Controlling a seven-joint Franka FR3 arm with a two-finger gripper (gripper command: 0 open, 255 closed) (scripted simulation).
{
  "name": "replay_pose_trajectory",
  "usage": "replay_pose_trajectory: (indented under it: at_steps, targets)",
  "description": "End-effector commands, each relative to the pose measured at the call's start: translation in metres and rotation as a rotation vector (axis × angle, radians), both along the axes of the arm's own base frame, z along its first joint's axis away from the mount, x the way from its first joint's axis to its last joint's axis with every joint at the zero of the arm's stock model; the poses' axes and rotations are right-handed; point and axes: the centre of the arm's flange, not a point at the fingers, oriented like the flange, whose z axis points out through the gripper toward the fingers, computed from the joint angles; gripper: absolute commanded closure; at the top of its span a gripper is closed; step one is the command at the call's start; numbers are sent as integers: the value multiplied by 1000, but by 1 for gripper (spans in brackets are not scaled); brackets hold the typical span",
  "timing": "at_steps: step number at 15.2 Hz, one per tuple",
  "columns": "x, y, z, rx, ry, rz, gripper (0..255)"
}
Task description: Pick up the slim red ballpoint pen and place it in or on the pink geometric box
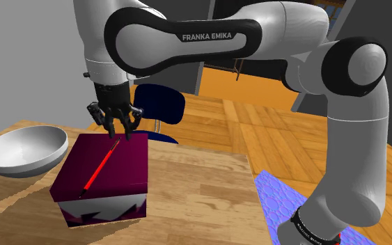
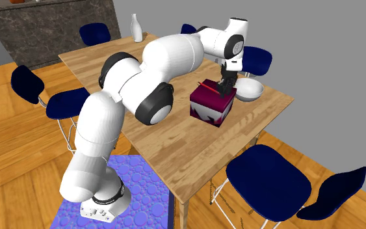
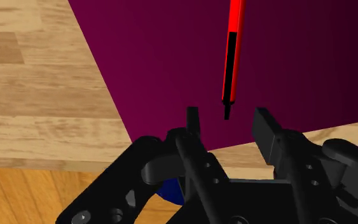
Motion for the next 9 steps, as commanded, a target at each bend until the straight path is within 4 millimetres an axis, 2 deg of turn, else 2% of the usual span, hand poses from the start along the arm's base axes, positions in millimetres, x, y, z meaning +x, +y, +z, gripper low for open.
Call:
replay_pose_trajectory:
  at_steps: [1,5,9]
  targets:
    - [0,0,0,0,0,0,0]
    - [0,0,0,0,0,0,0]
    - [0,3,50,0,0,0,0]
